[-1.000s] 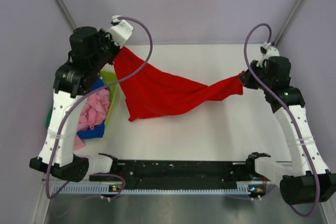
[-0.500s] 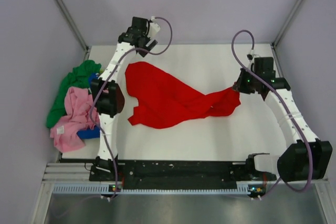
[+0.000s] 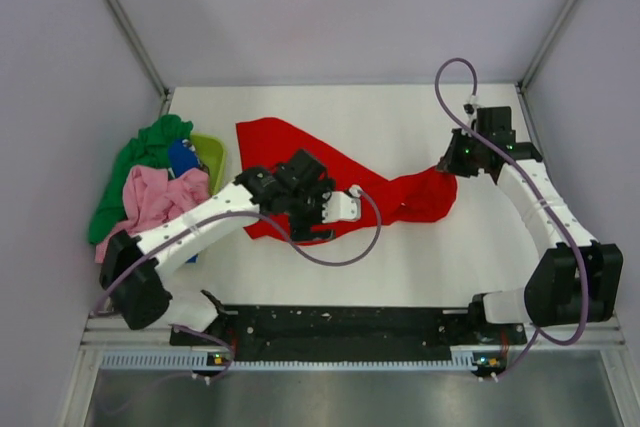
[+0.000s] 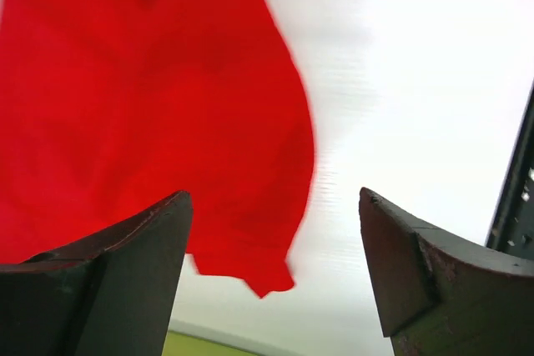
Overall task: Fold and stack the t-shirts
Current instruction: Move the tshirt to the center of the board, then flatten out the tshirt
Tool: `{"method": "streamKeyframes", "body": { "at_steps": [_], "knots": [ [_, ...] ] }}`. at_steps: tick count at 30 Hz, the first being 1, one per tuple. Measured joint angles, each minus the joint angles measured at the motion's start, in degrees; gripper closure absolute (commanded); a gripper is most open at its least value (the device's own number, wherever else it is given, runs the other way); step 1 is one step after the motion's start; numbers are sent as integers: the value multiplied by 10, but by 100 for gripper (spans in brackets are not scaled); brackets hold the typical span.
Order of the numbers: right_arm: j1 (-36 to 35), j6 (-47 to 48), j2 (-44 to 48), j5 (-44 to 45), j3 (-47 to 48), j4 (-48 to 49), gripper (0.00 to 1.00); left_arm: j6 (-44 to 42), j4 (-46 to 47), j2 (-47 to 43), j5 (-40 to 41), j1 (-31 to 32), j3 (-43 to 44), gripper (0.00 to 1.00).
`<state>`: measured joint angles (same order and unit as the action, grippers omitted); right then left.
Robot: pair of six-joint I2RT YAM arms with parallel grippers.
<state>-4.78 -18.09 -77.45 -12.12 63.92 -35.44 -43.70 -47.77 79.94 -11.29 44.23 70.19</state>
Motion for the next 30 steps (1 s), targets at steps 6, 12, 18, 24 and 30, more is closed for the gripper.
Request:
{"method": "streamKeyframes", "body": {
  "at_steps": [6, 12, 18, 24, 30],
  "knots": [
    [0, 0, 0, -14, 0, 3, 100, 15, -2, 126, 25, 9, -56, 21],
    [0, 6, 0, -38, -2, 3, 100, 22, 15, 155, 48, 5, -67, 24],
    [0, 11, -1, -45, -2, 3, 100, 20, 42, 200, 64, 0, -67, 53],
    [0, 15, 0, -27, 2, -2, 100, 23, 42, 215, 64, -28, -64, 100],
    [1, 23, 2, -3, 80, -43, 100, 47, -10, 210, 80, -64, -6, 100]
  ]
}}
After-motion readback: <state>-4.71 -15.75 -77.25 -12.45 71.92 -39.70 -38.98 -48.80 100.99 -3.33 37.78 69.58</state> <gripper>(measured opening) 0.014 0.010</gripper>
